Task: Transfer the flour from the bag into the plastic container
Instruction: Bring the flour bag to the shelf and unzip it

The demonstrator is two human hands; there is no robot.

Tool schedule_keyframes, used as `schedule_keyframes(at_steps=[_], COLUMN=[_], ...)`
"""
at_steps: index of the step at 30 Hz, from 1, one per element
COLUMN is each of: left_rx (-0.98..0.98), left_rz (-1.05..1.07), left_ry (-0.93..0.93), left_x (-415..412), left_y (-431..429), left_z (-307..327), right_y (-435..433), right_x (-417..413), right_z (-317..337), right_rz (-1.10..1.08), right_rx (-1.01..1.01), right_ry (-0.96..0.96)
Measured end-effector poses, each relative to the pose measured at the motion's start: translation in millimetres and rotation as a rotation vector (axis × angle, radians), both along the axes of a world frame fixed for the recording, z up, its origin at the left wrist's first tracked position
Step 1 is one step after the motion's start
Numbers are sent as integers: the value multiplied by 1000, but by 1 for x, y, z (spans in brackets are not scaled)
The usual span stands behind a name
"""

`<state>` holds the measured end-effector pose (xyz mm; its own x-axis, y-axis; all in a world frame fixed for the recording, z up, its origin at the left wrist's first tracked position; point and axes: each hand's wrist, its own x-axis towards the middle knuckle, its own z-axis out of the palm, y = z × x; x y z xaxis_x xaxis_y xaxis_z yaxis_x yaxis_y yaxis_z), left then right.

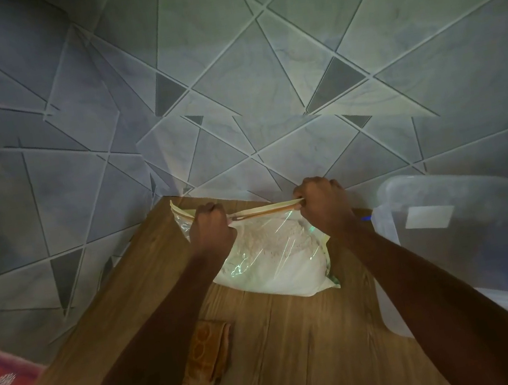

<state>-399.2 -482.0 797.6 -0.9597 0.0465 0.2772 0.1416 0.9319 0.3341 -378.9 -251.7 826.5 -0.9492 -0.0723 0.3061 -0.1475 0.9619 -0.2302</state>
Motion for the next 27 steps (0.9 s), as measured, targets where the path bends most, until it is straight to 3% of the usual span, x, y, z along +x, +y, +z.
schedule_keyframes(at_steps=[15, 23, 27], left_rx=[-10, 50, 64], left_rz=[78, 16, 31], left_ry=[29, 29, 20], left_x=[-16, -23, -27], left_y=[7, 4, -1], left_z=[11, 2, -8], right_y=[0, -56, -82], right_x=[-16, -30, -39], right_z=[-1, -1, -7], right_rz=[-131, 96, 94], right_rx=[-104, 157, 197], right_ry=[-115, -204, -116])
